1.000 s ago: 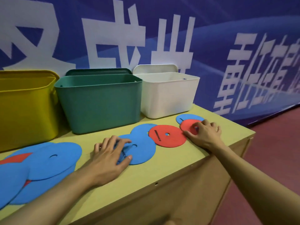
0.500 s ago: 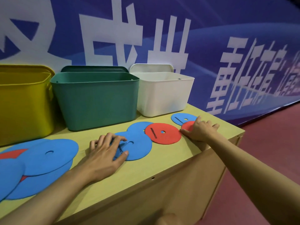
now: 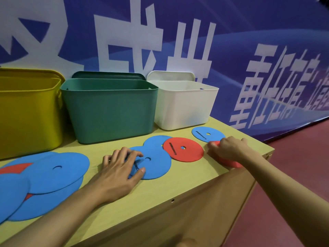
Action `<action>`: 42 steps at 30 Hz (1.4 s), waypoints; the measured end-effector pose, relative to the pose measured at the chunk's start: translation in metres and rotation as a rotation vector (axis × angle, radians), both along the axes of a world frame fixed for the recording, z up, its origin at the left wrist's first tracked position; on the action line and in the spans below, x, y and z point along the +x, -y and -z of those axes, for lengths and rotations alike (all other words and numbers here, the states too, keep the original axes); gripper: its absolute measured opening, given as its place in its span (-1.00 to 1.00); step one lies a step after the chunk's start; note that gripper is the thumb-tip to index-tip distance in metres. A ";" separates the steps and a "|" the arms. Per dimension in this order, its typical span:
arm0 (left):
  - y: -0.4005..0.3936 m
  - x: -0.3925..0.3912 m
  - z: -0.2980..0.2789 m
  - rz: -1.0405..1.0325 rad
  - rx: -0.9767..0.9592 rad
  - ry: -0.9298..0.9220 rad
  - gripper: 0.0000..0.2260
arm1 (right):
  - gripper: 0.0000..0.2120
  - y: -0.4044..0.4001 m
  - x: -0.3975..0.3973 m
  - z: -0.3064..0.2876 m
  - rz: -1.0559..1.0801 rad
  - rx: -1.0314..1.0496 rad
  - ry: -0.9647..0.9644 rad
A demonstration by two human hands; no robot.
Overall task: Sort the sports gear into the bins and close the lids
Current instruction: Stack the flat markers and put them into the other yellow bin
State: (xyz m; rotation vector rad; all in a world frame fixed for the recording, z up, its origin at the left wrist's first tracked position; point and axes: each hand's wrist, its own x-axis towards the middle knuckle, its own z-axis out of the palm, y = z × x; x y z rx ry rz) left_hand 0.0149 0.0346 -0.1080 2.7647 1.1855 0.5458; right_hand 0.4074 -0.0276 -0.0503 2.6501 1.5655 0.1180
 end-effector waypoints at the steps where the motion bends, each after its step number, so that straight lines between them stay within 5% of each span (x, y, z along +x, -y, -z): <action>1: 0.000 0.000 0.000 0.003 -0.004 0.004 -0.56 | -0.47 0.000 -0.001 -0.002 -0.024 0.001 0.047; 12: 0.000 -0.001 0.001 0.000 0.001 0.026 -0.57 | -0.56 -0.003 0.001 -0.013 0.055 -0.045 0.030; 21: 0.001 0.000 -0.001 -0.027 -0.008 0.003 -0.60 | -0.67 -0.028 0.011 -0.037 0.030 0.576 0.041; 27: 0.002 0.000 -0.002 -0.048 -0.018 0.013 -0.51 | -0.63 -0.072 0.014 -0.008 -0.269 -0.086 0.117; 30: 0.001 0.000 -0.003 -0.046 -0.025 0.019 -0.53 | -0.52 -0.078 0.011 -0.021 -0.274 -0.163 0.182; 42: -0.001 -0.001 -0.002 -0.058 -0.033 0.045 -0.52 | -0.81 -0.084 0.000 -0.006 -0.347 -0.162 0.432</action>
